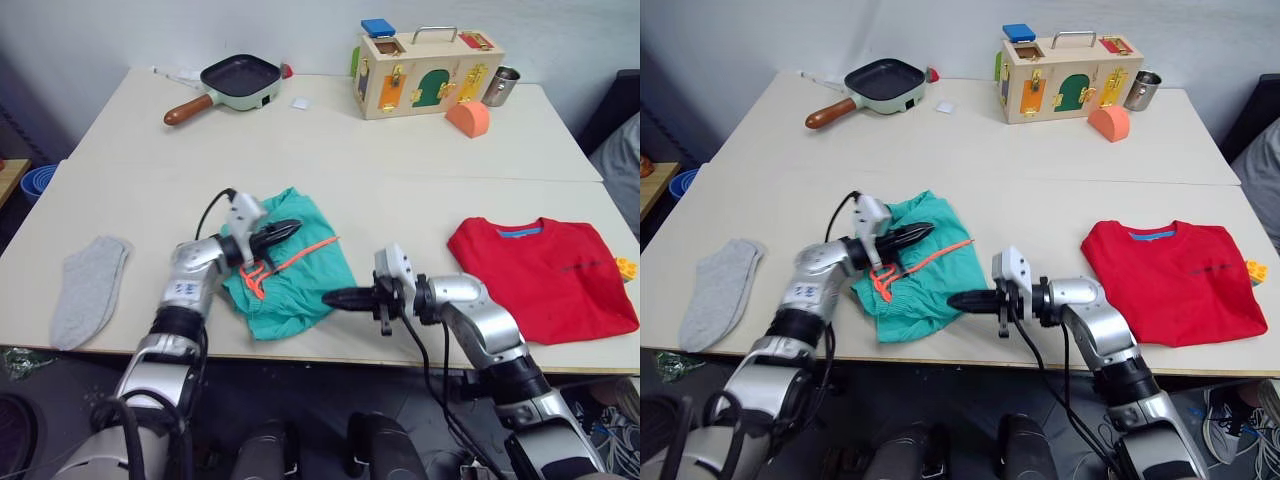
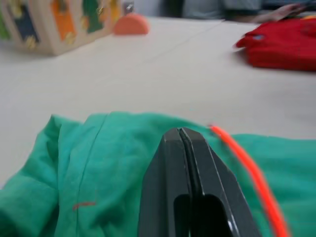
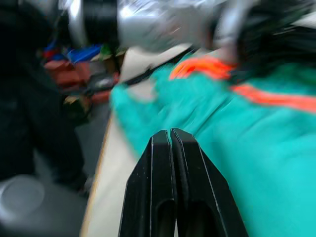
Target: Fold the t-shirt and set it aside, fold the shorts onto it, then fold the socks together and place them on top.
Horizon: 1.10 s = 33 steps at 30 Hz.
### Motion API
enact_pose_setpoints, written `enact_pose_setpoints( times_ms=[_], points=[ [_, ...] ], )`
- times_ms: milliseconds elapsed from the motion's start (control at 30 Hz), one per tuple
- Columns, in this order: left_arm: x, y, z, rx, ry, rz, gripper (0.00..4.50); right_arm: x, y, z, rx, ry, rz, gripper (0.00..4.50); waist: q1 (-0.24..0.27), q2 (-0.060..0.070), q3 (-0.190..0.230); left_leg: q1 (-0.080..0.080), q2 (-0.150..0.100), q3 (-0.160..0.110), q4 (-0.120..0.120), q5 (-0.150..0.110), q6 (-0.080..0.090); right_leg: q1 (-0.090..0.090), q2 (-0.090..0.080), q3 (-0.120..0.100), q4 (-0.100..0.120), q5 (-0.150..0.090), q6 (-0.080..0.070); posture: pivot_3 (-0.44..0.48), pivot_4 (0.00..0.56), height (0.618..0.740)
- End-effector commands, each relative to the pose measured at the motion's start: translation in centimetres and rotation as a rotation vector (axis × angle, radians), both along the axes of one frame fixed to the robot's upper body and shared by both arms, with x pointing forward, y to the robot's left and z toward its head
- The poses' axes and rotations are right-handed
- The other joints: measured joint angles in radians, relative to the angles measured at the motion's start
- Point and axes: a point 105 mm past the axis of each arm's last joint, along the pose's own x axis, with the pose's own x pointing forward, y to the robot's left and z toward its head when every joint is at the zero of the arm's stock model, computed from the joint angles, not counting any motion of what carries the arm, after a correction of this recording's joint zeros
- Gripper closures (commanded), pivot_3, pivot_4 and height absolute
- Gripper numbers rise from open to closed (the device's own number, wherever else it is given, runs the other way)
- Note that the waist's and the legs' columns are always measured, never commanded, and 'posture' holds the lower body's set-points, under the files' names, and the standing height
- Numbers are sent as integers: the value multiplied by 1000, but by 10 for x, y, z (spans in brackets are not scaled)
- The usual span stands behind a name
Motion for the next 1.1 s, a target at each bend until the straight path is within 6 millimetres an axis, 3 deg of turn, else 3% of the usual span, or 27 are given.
enact_pose_setpoints(
  times_ms=[33, 133, 267, 333, 400, 467, 533, 633, 700, 833, 1000, 1100],
  points=[
    [-26, -4, 17, -2, -22, -104, 4500, 14, 8, 6, 30, -25, -47, 4416, 3, 0, 0, 0, 0, 0, 0, 0, 0, 0, 0, 0, 0, 0, 0, 0, 150, 740],
    [-39, -4, -11, 89, 66, -72, 4500, 38, 20, -14, -32, -18, -170, 4416, 11, 0, 0, 0, -1, -1, 0, 0, 1, 2, 0, 0, 0, 0, 0, 0, 150, 740],
    [-40, -2, -29, 114, 131, 15, 4500, 57, 20, -29, -89, -17, -268, 4416, 11, 0, 0, -1, -3, -1, 0, 0, 2, 1, -1, 1, 0, 0, 0, 0, 150, 740],
    [-38, 4, -39, 137, 155, 75, 4500, 64, 15, -32, -118, -27, -309, 4416, 10, 0, 0, -2, -3, -1, 0, 0, 2, 1, -1, 1, 0, 0, 0, 0, 150, 740],
    [-40, 14, -46, 135, 177, 115, 4500, 70, -6, -34, -172, 16, -349, 4416, 7, 1, 0, -1, -3, -1, 0, 0, 2, 1, -1, 1, 0, 0, 0, 0, 150, 740],
    [-46, 21, -51, 136, 183, 112, 4500, 66, -17, -25, -176, 101, -339, 4416, 9, 1, 0, -1, -3, -1, -1, 0, 2, 1, -1, 1, 0, 0, 0, 0, 150, 740],
    [-51, 24, -49, 98, 156, 79, 4500, 63, -13, 8, -44, 229, -329, 4416, 8, 1, 0, -1, -2, -1, -1, 0, 2, 1, -2, 1, -1, 0, 0, 0, 150, 740],
    [-53, 27, -38, 34, 92, 56, 4500, 48, -12, 29, -58, 335, -236, 3861, 2, 4, 2, -1, -1, -1, -1, 0, 1, 0, -2, 1, -1, 0, 0, 0, 150, 740],
    [-51, 28, -32, 13, 63, 57, 4500, 48, -13, 33, -79, 418, -235, 3198, 3, 4, 2, -1, -1, -1, -1, 0, 1, -1, -2, 1, 0, -1, -1, 0, 150, 740],
    [-46, 28, -30, 31, 47, 50, 4500, 66, -15, 17, -217, 488, -351, 1796, 6, 4, 2, -1, -1, -1, -1, -1, 0, -1, -2, 0, 0, -1, -2, 0, 150, 740],
    [-43, 28, -32, 31, 45, 55, 4500, 89, -2, -6, -294, 512, -428, 21, 5, 4, 2, -2, -1, 1, -1, -1, 1, -2, -1, 0, 0, -1, -2, 0, 150, 740],
    [-42, 28, -34, 28, 45, 59, 4500, 93, 4, -8, -308, 526, -418, 21, 2, 3, 2, -2, -1, 2, -1, -1, 1, -2, -1, 0, 1, -1, -2, 0, 150, 740]
  ],
)
